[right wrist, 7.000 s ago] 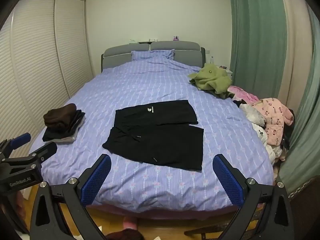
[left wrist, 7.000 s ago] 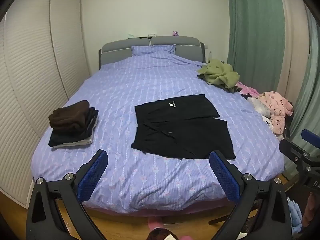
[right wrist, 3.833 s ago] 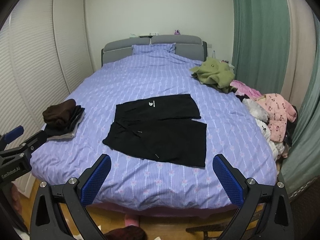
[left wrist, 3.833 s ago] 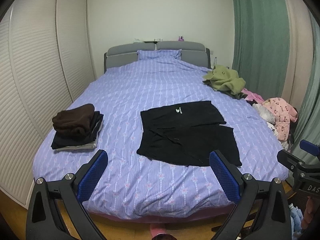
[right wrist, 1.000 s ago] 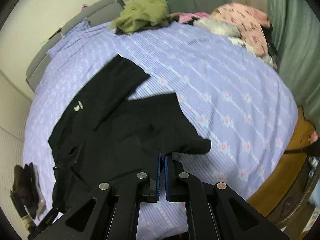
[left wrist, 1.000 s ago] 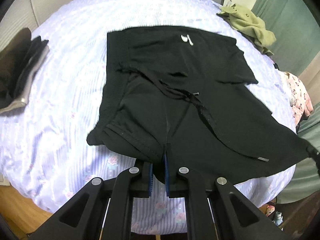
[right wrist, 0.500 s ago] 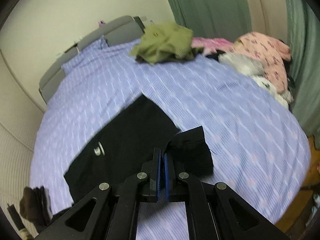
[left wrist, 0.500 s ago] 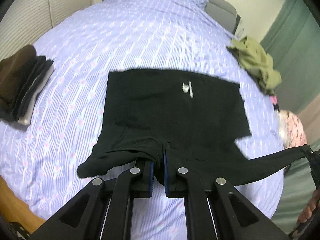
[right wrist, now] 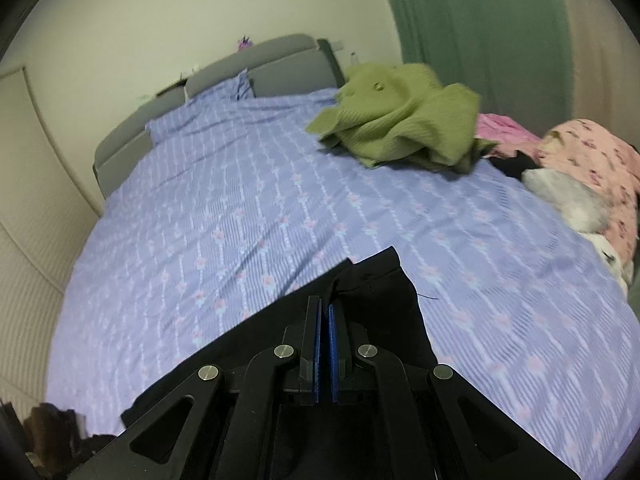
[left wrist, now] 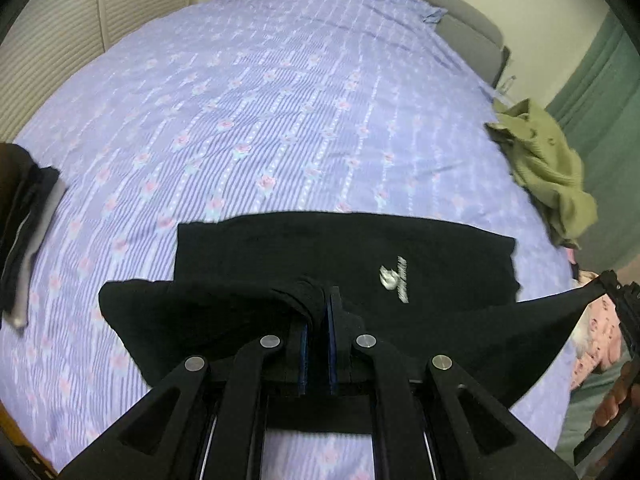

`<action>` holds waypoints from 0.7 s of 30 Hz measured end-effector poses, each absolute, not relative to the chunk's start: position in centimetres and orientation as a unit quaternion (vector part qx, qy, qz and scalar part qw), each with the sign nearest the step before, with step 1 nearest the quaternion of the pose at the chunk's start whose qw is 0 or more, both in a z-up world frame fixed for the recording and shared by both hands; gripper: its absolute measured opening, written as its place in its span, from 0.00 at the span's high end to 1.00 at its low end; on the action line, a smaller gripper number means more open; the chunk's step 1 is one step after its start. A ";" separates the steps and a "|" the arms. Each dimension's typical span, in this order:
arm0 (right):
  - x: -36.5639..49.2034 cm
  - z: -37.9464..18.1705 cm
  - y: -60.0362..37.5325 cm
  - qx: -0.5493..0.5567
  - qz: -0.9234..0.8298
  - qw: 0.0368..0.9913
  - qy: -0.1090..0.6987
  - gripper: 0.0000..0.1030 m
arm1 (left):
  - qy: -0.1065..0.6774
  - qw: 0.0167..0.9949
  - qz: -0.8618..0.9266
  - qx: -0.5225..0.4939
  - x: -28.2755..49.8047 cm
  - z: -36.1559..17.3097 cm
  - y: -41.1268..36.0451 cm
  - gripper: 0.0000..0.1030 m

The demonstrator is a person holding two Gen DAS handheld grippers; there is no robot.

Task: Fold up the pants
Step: 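Close the left gripper on one hem while the right gripper grasps the other hem, then lift the hems with both grippers and fold them over toward the waistband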

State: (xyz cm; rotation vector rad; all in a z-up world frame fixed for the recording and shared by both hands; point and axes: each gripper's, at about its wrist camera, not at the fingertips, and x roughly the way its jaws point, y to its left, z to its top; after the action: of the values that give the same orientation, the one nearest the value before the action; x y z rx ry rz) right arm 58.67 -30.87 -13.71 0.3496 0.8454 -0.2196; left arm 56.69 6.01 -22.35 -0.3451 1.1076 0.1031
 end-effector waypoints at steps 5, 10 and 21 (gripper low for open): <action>65.2 -18.6 -29.9 0.152 -0.098 0.876 0.447 0.96 | 0.557 0.812 0.063 -0.166 61.1 -26.5 7.0 0.91; 69.4 -23.0 -29.0 0.129 -0.095 0.866 0.473 0.96 | 0.588 0.788 0.066 -0.170 64.0 -29.9 7.6 0.86; 72.2 -27.1 -30.0 0.135 -0.114 0.843 0.509 0.96 | 0.641 0.764 -0.072 -0.010 64.8 -28.0 4.0 0.47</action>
State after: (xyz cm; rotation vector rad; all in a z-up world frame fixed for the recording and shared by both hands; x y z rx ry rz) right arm 72.24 -29.96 -27.06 0.2845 1.0743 -0.2403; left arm 64.84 3.99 -28.00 -0.0210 1.3941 -0.1570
